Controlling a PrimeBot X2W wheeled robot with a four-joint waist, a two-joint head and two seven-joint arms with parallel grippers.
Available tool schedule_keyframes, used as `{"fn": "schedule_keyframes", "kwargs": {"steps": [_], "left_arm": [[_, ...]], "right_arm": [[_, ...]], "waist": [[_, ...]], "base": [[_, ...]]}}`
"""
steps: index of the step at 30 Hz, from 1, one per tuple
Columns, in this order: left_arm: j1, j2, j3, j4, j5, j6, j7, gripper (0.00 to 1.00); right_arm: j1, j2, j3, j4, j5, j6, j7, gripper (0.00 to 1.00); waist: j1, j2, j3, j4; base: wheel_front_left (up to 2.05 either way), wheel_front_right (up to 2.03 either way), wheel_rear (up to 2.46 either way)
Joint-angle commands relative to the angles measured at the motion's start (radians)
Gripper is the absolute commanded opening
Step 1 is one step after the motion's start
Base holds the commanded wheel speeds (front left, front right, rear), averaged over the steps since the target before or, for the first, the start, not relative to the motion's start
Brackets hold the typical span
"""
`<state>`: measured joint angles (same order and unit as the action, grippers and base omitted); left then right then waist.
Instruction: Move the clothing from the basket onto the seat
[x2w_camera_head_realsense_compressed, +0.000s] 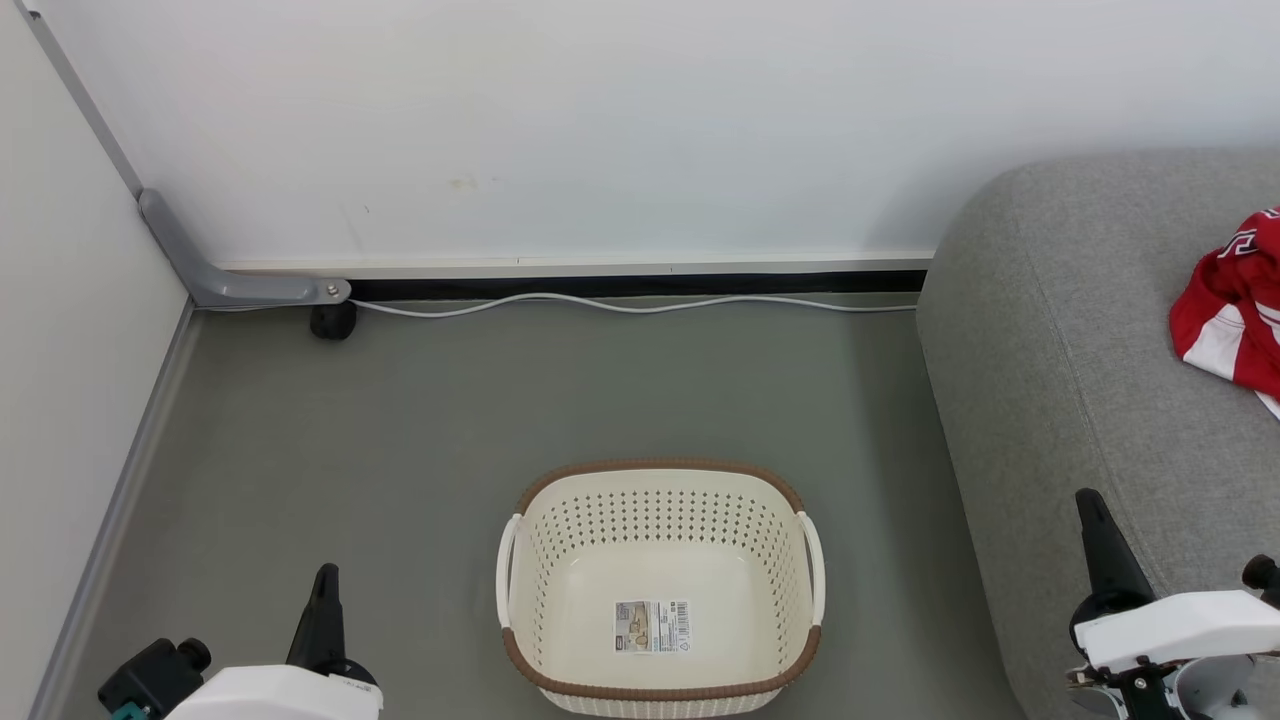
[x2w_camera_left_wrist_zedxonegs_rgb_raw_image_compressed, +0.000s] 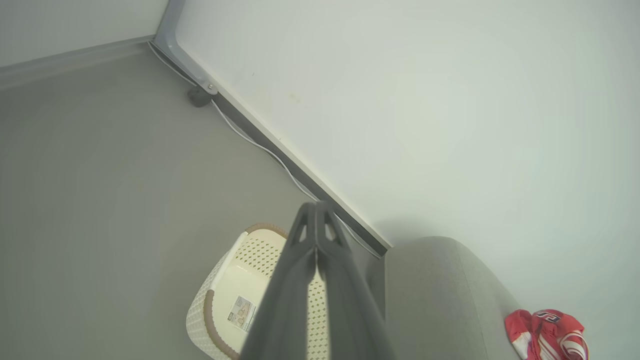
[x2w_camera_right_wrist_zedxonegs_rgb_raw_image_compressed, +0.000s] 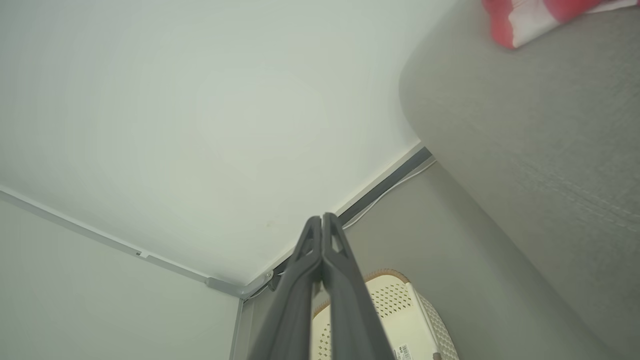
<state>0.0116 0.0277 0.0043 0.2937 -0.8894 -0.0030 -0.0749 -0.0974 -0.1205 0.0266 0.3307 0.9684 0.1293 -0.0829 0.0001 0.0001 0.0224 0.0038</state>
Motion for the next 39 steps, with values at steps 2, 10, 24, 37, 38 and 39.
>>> {"fn": "schedule_keyframes", "kwargs": {"steps": [2,10,24,37,38,39], "left_arm": [[-0.057,0.015,0.027,-0.030,-0.051,-0.015,0.010,0.00],[-0.065,0.016,0.036,-0.032,-0.128,-0.028,0.031,0.00],[-0.079,0.018,0.055,-0.036,-0.283,-0.054,0.072,0.00],[-0.092,0.019,0.073,-0.040,-0.426,-0.078,0.110,0.00],[-0.093,0.019,0.074,-0.040,-0.437,-0.080,0.113,0.00],[-0.094,0.020,0.076,-0.041,-0.448,-0.082,0.116,0.00]], "right_arm": [[-0.021,-0.004,-0.006,-0.035,0.047,0.001,0.014,0.00],[-0.020,0.004,-0.021,-0.041,0.115,0.001,0.035,0.00],[-0.017,0.020,-0.051,-0.053,0.254,0.001,0.076,0.00],[-0.015,0.036,-0.079,-0.064,0.381,0.001,0.115,0.00],[-0.015,0.037,-0.082,-0.064,0.391,0.001,0.118,0.00],[-0.015,0.038,-0.084,-0.065,0.401,0.001,0.121,0.00]], "waist": [[-0.0001,-0.0001,-0.001,0.000],[-0.0001,-0.0001,-0.003,-0.001],[-0.0001,-0.0001,-0.007,-0.001],[-0.0001,-0.0001,-0.011,-0.002],[-0.0001,-0.0001,-0.012,-0.002],[-0.0001,-0.0001,-0.012,-0.002]], "base": [[0.00,0.00,0.00],[0.00,0.00,0.00],[0.00,0.00,0.00],[0.00,0.00,0.00],[0.00,0.00,0.00],[0.00,0.00,0.00]]}}
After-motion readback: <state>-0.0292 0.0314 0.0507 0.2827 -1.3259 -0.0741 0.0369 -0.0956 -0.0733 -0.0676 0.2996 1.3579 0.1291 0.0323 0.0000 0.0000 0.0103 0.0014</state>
